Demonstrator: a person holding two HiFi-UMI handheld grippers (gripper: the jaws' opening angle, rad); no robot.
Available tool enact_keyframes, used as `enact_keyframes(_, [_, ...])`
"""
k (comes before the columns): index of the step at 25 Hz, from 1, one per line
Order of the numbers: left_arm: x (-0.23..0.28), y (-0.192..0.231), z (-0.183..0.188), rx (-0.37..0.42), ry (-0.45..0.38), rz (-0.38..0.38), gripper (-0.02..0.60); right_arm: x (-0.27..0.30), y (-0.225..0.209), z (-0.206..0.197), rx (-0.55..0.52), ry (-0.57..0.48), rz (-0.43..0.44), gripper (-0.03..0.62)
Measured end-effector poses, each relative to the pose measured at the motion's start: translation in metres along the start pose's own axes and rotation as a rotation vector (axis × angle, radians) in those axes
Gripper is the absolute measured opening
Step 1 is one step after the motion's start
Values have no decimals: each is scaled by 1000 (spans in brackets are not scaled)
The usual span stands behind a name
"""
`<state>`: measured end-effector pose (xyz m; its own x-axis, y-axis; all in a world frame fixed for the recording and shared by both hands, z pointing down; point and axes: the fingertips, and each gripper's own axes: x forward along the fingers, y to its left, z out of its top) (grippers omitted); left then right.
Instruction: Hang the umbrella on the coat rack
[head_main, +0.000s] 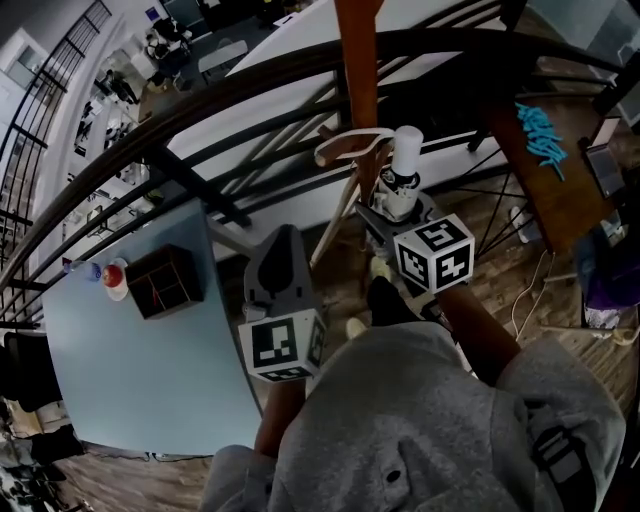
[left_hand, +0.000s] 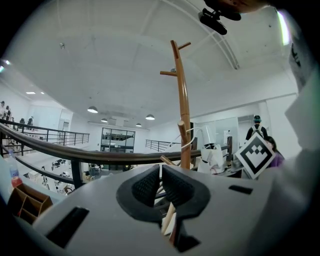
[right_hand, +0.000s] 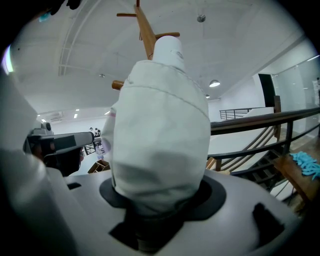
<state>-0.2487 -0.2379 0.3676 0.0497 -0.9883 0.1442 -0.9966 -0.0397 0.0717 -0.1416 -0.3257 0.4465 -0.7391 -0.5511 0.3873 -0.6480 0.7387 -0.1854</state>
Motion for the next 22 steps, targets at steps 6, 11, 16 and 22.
enact_keyframes(6, [0, -11, -8, 1, 18, -23, 26, -11, -12, -13, 18, 9, -30, 254])
enact_keyframes(11, [-1, -15, -16, 5, 38, -33, 26, -13, -14, -33, 23, 27, -31, 254])
enact_keyframes(16, [-1, -20, -23, -2, 50, -46, 26, -11, -13, -56, -3, 42, -15, 253])
enact_keyframes(22, [4, -24, -30, 13, 63, -44, 26, -2, -10, -77, -60, 37, 34, 253])
